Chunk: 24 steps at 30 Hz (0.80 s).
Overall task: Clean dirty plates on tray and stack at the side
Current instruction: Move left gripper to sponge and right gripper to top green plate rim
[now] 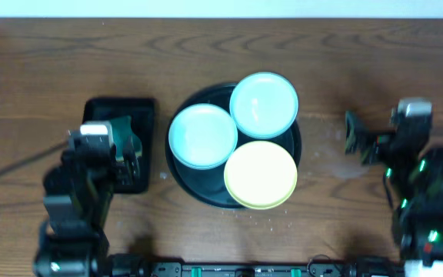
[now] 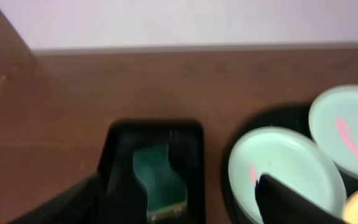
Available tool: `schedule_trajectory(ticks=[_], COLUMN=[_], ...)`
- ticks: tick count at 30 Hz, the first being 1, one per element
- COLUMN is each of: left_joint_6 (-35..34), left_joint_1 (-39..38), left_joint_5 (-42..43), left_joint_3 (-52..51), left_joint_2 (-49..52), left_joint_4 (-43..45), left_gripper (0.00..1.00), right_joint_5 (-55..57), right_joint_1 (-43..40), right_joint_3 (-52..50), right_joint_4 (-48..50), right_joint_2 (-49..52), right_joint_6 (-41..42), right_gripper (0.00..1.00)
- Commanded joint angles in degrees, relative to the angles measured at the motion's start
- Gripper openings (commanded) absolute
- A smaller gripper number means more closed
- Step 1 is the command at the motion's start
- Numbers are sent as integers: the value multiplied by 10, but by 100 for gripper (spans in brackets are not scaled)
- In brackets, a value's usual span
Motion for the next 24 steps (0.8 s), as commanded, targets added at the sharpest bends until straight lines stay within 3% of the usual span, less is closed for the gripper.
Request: schedule_trajectory(ticks=[1, 5, 9, 11, 15, 17, 24], left_joint_6=[-5, -5, -5, -6, -33, -48, -49], left_joint_1=[-1, -1, -1, -1, -2, -2, -2], left_joint_5=[22, 45, 106, 115, 183, 194, 190], left_joint_3=[142, 301, 380, 380, 380, 380, 380], left_joint_2=[119, 264, 367, 395, 458, 480, 526], left_joint_4=[-92, -233, -311, -309, -309, -309, -303], left_gripper=[78, 78, 78, 78, 78, 78, 78], right_joint_5=[-38, -52, -55, -55, -184, -236, -142], right_joint_1=[-2, -2, -2, -2, -1, 7, 112], right_joint_3=[127, 267, 362, 369, 368, 368, 369], right_joint_4=[-87, -243, -353, -353, -301, -275, -271], right_joint_2=[112, 234, 323, 348, 394, 412, 475], right_joint_6=[-7, -7, -7, -6, 55, 57, 138], right_gripper=[99, 99, 99, 99, 99, 87, 72])
